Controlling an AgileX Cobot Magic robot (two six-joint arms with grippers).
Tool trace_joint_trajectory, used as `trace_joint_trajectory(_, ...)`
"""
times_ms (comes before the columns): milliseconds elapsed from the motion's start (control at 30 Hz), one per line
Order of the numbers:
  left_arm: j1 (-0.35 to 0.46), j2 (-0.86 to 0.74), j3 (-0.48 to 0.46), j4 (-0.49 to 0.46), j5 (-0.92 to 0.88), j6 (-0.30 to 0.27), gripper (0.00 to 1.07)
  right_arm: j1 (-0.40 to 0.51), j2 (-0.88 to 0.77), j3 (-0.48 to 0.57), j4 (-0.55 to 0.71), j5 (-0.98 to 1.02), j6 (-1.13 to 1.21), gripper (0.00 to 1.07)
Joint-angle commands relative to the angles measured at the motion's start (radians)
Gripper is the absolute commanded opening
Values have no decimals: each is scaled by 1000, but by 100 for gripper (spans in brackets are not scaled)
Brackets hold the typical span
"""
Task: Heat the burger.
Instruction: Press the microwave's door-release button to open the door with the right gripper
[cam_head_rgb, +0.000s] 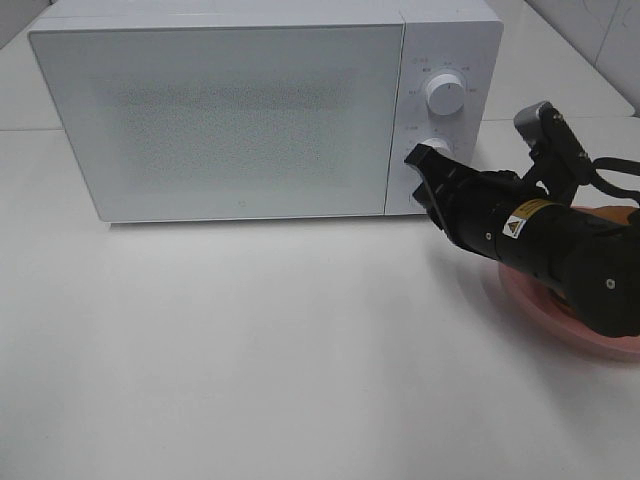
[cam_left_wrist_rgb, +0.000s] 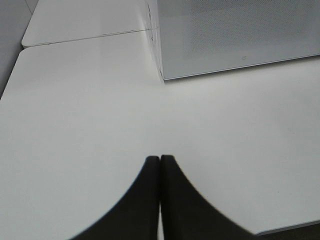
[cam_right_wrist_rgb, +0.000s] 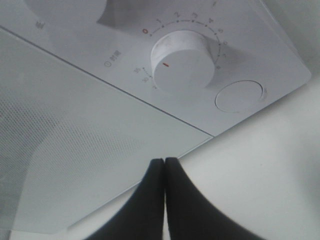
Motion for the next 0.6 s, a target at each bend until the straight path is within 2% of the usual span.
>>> trace_joint_trajectory(33,-6,-23,2,-4,0,-5,0,0,-1,-5,-10,-23,156,0)
trace_joint_trajectory(233,-6,-23,2,-4,0,-5,0,5,-1,-5,-10,-23,393,0)
trace_joint_trajectory(433,-6,-23,2,-4,0,-5,0,6,6,-13,-2,-19,503,0)
trace_joint_trajectory(600,-6,-23,2,-4,0,-5,0,6,57,-66,-2,-20,611,0)
